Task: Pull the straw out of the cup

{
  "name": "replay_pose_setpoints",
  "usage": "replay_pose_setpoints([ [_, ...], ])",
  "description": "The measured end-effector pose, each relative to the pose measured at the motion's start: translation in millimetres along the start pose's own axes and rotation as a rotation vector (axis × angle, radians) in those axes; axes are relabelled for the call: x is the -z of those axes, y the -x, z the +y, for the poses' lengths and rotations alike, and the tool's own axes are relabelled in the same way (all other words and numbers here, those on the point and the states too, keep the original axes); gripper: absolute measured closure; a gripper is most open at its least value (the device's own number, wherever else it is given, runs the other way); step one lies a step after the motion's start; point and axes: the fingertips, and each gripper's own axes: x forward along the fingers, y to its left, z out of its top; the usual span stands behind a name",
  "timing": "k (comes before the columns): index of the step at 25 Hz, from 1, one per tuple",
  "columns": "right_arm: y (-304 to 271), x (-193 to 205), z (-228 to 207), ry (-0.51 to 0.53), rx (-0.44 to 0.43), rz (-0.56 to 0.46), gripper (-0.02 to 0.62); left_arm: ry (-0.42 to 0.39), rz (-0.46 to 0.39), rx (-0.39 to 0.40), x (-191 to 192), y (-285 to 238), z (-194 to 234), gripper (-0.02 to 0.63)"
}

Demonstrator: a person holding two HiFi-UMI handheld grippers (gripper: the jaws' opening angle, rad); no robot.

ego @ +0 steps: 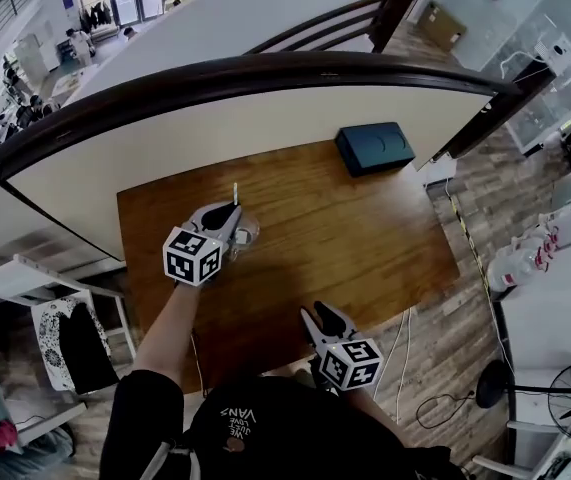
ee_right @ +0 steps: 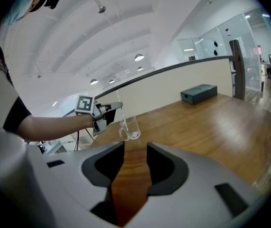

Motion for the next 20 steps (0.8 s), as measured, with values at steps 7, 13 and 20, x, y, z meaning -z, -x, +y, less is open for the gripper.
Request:
replay_pose_setpoints([
  [7,14.5,-8.3,-7.9,0.021,-0.044,-0.017,0.462,0.001,-0.072,-0.093,-19.9,25.1,-15.3,0.586],
  [13,35.0,-10.6,-15.9,0.045,-0.085,-0.022,0.462,-0.019,-0.136,-0.172,-35.8,51.4,-39.8,0.584],
  [20,68.1,-4.7,-26.5,0.066,-0.117,-0.028,0.462,-0.037,-0.212,-0.245,-43.7,85.4,-80.8,0.584],
])
